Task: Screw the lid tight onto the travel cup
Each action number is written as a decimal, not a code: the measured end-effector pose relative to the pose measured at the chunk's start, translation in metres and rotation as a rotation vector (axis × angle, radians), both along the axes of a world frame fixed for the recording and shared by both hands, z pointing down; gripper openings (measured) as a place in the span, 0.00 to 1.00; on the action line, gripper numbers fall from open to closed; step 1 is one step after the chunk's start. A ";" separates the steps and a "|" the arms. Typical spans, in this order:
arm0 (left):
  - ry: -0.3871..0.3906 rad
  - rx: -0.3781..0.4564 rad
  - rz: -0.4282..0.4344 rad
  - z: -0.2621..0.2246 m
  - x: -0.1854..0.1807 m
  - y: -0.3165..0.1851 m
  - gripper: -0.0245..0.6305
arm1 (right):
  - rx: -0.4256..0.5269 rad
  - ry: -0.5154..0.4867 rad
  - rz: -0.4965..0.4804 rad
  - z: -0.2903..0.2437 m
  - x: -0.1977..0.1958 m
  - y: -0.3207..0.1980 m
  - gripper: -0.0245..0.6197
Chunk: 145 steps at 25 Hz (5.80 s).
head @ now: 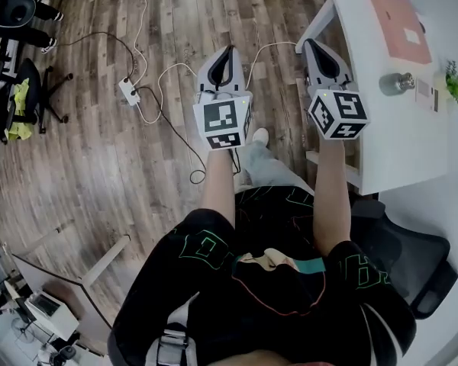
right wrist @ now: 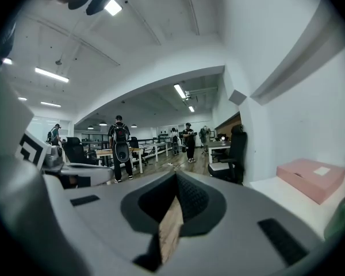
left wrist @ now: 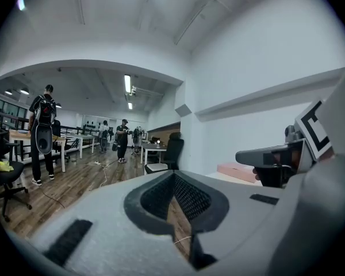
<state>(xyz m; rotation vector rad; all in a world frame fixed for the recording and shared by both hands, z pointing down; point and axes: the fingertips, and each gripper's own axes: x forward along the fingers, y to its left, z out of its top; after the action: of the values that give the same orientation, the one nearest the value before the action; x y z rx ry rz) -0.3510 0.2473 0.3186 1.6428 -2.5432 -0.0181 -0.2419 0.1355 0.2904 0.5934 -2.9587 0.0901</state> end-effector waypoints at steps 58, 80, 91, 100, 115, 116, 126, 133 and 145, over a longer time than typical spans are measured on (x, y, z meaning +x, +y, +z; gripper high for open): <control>-0.074 -0.203 1.394 0.095 0.379 -0.374 0.32 | -0.076 0.089 0.637 0.052 0.313 -0.243 0.33; -0.158 -0.260 1.633 0.138 0.416 -0.382 0.52 | -0.207 0.102 0.502 0.089 0.304 -0.287 0.41; -0.145 -0.243 1.621 0.140 0.418 -0.383 0.52 | -0.057 0.293 0.589 0.093 0.302 -0.283 0.41; -0.149 -0.226 1.615 0.142 0.415 -0.384 0.52 | -0.030 0.207 0.856 0.097 0.305 -0.283 0.41; -0.173 -0.196 1.642 0.135 0.416 -0.386 0.52 | -0.006 0.227 0.935 0.099 0.303 -0.279 0.50; -0.173 -0.198 1.643 0.136 0.416 -0.386 0.52 | -0.001 0.239 0.903 0.100 0.303 -0.279 0.50; -0.174 -0.215 1.656 0.137 0.417 -0.386 0.52 | -0.048 0.229 0.617 0.090 0.306 -0.272 0.48; -0.173 -0.220 1.662 0.137 0.415 -0.388 0.51 | -0.097 0.109 0.431 0.088 0.304 -0.279 0.46; -0.167 -0.219 1.655 0.137 0.417 -0.387 0.51 | -0.091 0.095 0.507 0.090 0.304 -0.280 0.41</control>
<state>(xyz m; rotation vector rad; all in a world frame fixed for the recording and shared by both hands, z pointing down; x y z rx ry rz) 0.0664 -0.1396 0.4556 2.9920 -0.5164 0.4904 0.0624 -0.1444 0.3802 1.2755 -2.6253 0.2323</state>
